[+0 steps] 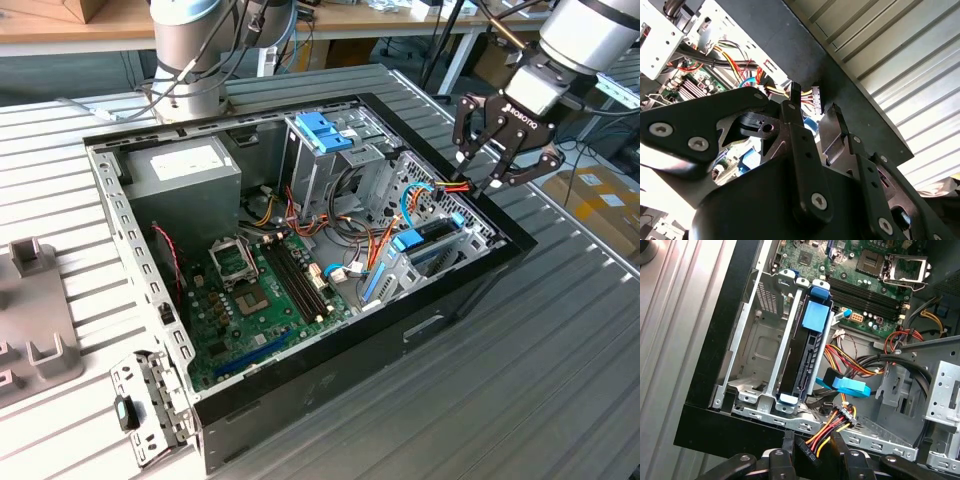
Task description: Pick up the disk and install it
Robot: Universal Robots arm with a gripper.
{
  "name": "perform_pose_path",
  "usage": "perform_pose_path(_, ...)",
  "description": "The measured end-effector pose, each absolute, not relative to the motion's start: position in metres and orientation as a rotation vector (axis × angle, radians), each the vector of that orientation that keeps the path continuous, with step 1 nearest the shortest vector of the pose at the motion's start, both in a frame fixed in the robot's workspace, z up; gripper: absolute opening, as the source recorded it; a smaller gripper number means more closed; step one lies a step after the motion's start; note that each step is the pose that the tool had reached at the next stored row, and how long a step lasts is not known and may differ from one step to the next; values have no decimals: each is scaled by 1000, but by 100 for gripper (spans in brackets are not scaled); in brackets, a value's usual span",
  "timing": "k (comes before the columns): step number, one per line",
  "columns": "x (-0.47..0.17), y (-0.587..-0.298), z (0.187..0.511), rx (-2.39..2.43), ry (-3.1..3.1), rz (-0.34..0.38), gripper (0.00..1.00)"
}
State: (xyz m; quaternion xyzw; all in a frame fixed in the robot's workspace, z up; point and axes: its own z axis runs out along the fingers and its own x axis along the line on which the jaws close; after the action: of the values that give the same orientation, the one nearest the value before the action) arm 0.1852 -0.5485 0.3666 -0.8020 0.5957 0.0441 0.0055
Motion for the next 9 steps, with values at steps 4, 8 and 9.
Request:
perform_pose_path(4,185,-549,367,-2534,1834,138,42)
perform_pose_path(8,185,-549,367,-2550,1814,139,42)
perform_pose_path(9,185,-549,367,-2553,1809,139,42)
